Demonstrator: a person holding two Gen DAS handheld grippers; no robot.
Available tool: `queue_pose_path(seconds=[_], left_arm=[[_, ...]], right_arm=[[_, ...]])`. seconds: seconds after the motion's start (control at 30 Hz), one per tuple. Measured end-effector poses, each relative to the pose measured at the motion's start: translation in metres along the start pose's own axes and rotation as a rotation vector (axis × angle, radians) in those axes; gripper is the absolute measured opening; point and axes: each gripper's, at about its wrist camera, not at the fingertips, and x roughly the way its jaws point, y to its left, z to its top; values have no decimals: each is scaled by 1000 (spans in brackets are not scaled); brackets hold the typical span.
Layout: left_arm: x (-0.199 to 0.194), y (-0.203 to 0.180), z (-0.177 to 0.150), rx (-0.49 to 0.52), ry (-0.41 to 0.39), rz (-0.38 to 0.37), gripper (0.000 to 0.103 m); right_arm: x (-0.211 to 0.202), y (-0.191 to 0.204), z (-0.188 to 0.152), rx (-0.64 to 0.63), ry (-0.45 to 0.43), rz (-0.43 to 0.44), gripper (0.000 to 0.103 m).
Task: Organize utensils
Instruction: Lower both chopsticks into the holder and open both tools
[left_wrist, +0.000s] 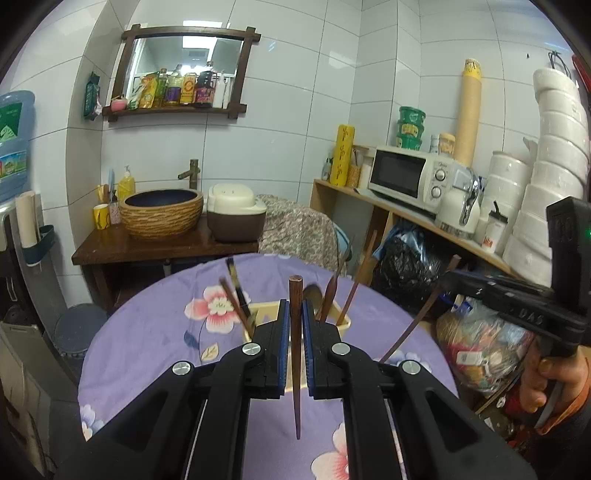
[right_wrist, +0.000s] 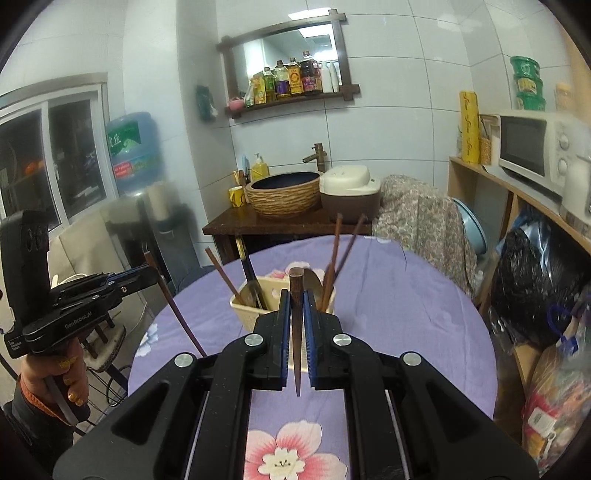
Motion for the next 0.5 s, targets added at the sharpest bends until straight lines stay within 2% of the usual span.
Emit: queue_pose_path(seconds=[0.27,0.5], left_arm=[[2,0,61,-14,-55,12,8],[5,8,100,-77,-138,44,8]], right_arm=[[14,16,65,-38,-1,1,8],[0,29,111,-50,-108,-28,8]])
